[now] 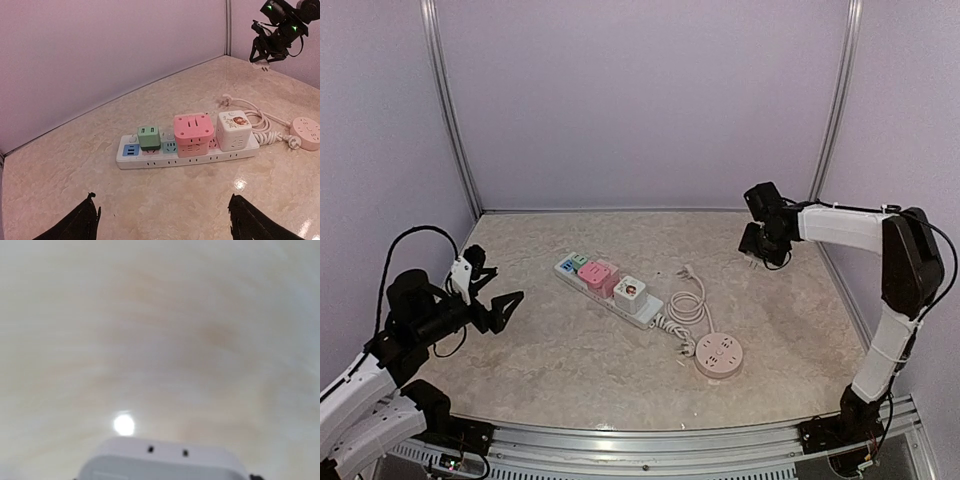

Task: Insert the plug

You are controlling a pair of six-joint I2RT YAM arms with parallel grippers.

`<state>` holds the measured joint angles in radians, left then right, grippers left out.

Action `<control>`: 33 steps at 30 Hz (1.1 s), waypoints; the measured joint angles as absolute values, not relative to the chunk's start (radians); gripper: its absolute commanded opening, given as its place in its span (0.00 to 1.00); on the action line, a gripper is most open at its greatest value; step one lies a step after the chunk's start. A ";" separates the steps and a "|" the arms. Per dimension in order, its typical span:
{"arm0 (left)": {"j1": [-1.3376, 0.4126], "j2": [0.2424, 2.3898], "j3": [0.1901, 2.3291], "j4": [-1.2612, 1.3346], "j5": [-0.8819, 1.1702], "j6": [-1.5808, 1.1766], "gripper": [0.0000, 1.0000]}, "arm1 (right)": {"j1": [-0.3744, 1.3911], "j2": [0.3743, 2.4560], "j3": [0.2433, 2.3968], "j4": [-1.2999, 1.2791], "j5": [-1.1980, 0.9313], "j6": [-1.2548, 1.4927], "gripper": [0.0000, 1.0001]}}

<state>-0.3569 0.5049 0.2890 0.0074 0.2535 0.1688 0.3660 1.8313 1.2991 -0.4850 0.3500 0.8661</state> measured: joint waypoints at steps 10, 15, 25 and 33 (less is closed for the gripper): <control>-0.558 0.570 0.460 0.197 0.165 0.107 0.83 | 0.910 1.475 1.408 -0.077 0.490 0.566 0.15; -0.727 0.671 0.632 0.255 0.138 0.170 0.83 | 1.114 1.489 1.428 0.199 0.490 0.395 0.18; -0.933 0.788 0.826 0.235 0.126 0.297 0.67 | 1.266 1.530 1.411 0.488 0.409 0.159 0.12; -1.003 0.885 0.860 0.314 0.051 0.399 0.60 | 1.324 1.568 1.375 0.710 0.451 0.164 0.12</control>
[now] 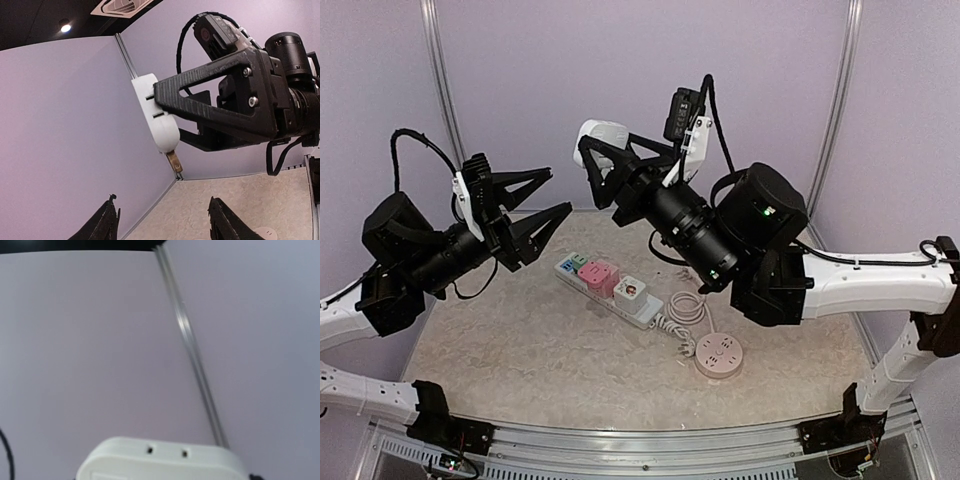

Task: Insert the plug

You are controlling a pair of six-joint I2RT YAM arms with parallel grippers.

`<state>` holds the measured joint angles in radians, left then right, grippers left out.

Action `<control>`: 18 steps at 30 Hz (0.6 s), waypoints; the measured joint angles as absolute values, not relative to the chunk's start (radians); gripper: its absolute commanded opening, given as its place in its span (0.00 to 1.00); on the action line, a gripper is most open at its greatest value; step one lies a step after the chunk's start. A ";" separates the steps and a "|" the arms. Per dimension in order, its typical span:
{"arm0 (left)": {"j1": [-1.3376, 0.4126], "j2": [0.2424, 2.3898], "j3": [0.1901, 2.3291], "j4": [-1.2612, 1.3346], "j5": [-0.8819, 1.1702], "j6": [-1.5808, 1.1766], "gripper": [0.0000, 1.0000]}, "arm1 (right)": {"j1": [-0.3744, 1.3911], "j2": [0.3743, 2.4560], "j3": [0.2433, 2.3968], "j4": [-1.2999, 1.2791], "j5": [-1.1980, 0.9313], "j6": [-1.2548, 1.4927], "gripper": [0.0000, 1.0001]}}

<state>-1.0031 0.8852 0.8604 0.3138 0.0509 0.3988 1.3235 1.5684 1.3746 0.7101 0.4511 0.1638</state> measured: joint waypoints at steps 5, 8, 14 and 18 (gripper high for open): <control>-1.042 0.891 0.878 0.362 0.008 0.410 0.59 | 1.355 1.623 1.398 0.750 0.448 0.141 0.12; -1.044 0.893 0.879 0.385 -0.017 0.414 0.55 | 1.361 1.643 1.402 0.750 0.447 0.135 0.12; -1.044 0.893 0.879 0.397 -0.032 0.422 0.47 | 1.367 1.679 1.449 0.746 0.438 0.131 0.12; -1.044 0.893 0.879 0.397 -0.032 0.435 0.39 | 1.370 1.694 1.474 0.735 0.427 0.131 0.12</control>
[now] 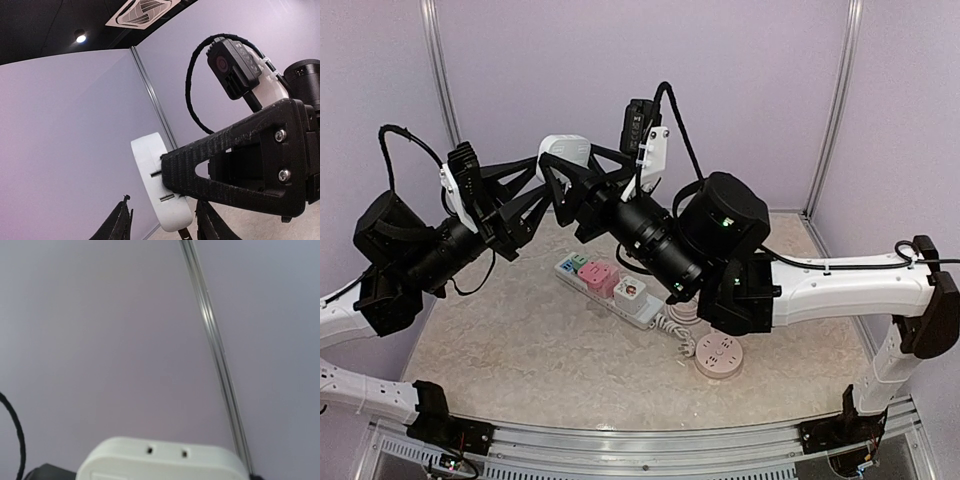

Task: Insert the plug

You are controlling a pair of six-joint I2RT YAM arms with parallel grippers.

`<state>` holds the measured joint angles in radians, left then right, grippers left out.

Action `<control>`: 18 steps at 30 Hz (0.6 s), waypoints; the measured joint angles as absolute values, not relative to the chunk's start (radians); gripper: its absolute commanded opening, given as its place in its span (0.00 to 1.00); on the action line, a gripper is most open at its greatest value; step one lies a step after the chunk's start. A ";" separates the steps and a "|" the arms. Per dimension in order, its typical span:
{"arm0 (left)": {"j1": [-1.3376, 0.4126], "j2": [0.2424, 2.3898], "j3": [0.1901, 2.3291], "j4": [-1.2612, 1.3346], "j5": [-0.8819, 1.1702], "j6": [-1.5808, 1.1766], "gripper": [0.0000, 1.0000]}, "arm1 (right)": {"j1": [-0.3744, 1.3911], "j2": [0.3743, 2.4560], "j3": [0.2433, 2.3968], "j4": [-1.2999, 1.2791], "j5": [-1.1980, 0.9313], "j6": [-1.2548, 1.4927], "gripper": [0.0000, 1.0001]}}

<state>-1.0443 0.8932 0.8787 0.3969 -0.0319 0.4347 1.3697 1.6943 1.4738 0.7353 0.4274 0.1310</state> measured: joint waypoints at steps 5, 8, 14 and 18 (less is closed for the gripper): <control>-1.044 0.893 0.879 0.397 -0.035 0.456 0.20 | 1.372 1.711 1.495 0.704 0.416 0.132 0.13; -1.044 0.893 0.878 0.393 -0.039 0.462 0.06 | 1.372 1.715 1.496 0.707 0.417 0.132 0.13; -1.044 0.891 0.877 0.395 -0.052 0.477 0.00 | 1.372 1.716 1.495 0.706 0.426 0.135 0.26; -1.044 0.884 0.868 0.381 -0.051 0.472 0.00 | 1.372 1.705 1.473 0.701 0.425 0.122 0.80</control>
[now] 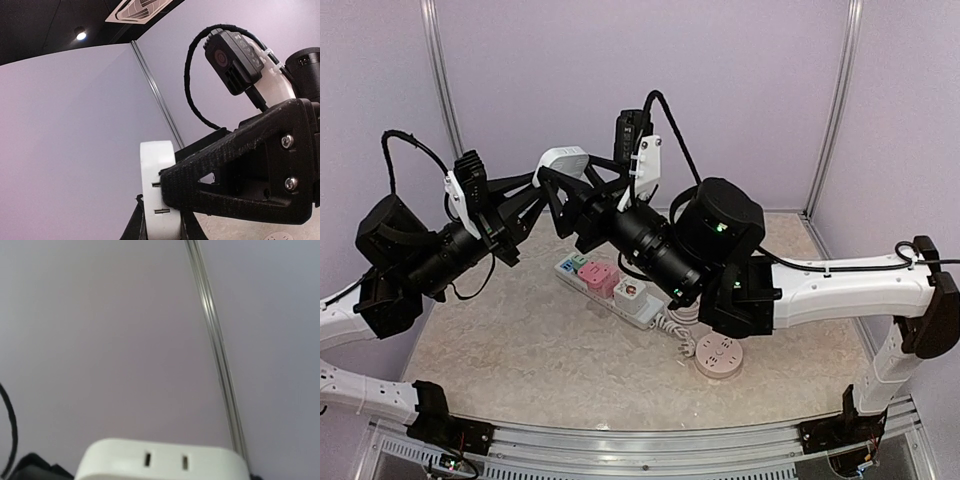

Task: Insert the plug

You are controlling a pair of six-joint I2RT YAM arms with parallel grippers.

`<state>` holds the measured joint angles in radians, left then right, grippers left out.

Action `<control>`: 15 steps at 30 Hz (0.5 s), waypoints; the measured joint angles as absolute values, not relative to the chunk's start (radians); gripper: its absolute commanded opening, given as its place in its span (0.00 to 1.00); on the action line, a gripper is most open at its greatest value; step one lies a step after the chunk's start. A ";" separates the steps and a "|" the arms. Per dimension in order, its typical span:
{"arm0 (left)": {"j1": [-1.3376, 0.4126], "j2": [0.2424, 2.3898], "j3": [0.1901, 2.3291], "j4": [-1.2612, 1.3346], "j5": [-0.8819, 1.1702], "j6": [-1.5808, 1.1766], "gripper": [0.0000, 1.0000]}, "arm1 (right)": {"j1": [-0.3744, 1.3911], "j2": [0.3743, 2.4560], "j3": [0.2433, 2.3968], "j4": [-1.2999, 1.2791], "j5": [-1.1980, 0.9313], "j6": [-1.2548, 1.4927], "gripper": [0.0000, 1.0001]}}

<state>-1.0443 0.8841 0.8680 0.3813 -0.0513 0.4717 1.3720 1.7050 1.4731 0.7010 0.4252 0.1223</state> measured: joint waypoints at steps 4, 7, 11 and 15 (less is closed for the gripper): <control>-1.024 0.860 0.851 0.334 -0.014 0.401 0.00 | 1.372 1.629 1.418 0.559 0.372 0.056 0.99; -0.953 0.817 0.839 0.296 0.129 0.292 0.00 | 1.367 1.533 1.404 0.363 0.231 -0.028 1.00; -0.898 0.786 0.808 0.301 0.376 0.128 0.00 | 1.359 1.411 1.421 0.125 0.058 -0.124 0.93; -0.897 0.800 0.783 0.339 0.503 0.035 0.00 | 1.356 1.391 1.495 -0.057 0.008 -0.179 0.79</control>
